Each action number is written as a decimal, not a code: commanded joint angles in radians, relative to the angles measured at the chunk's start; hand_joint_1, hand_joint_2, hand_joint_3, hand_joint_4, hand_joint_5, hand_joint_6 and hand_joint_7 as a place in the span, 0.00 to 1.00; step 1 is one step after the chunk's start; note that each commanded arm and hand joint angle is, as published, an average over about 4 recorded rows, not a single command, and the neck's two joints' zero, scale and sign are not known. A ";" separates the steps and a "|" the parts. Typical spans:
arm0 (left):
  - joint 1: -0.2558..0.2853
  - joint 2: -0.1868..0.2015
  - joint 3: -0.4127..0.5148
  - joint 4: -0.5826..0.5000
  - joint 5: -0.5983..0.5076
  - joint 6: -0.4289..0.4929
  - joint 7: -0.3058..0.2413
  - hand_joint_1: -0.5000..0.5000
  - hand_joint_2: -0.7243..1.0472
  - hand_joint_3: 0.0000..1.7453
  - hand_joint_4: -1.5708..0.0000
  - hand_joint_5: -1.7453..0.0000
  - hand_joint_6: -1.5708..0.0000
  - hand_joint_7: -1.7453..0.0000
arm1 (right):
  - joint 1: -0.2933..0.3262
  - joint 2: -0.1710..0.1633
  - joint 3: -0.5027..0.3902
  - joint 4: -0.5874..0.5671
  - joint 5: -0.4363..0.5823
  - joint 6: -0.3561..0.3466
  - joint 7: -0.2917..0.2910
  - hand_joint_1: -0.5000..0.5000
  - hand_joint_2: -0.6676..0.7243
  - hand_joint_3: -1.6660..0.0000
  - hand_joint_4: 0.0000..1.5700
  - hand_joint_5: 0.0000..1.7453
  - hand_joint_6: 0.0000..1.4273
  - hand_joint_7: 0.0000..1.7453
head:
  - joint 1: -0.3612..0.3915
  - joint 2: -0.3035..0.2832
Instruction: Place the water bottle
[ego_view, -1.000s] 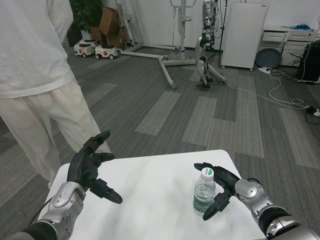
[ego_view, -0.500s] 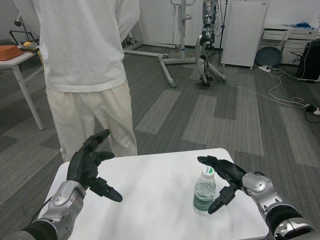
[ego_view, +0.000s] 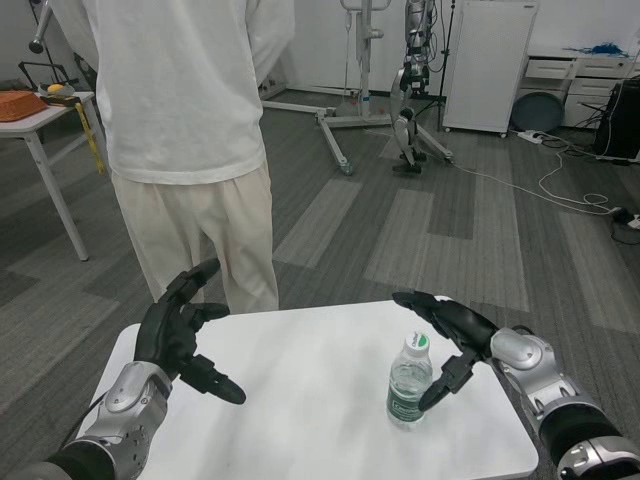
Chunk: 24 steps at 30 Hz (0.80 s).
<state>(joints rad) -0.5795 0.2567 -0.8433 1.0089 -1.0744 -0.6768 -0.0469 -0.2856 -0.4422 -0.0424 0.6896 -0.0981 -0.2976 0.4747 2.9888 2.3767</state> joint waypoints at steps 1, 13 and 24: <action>0.003 0.012 0.009 -0.003 0.005 -0.010 0.001 0.00 0.10 0.05 1.00 0.00 1.00 0.76 | 0.003 -0.014 -0.024 -0.051 0.014 0.013 0.005 0.04 0.43 0.93 0.00 0.00 0.01 0.00 | -0.001 0.000; 0.003 0.012 0.009 -0.003 0.007 -0.010 0.001 0.00 0.10 0.05 1.00 0.00 1.00 0.76 | -0.003 -0.020 -0.043 -0.274 0.038 0.016 0.015 0.01 0.44 0.92 0.00 0.00 0.00 0.00 | 0.001 -0.004; -0.003 0.014 0.007 -0.007 0.009 -0.012 0.001 0.00 0.10 0.05 1.00 0.00 1.00 0.76 | -0.009 0.005 -0.006 -0.432 0.063 0.019 0.012 0.00 0.45 0.90 0.00 0.00 0.00 0.00 | 0.006 -0.002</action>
<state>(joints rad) -0.5792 0.2578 -0.8409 1.0080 -1.0720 -0.6815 -0.0469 -0.2801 -0.4449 -0.0584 0.2820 -0.0465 -0.2825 0.4859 2.9936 2.3745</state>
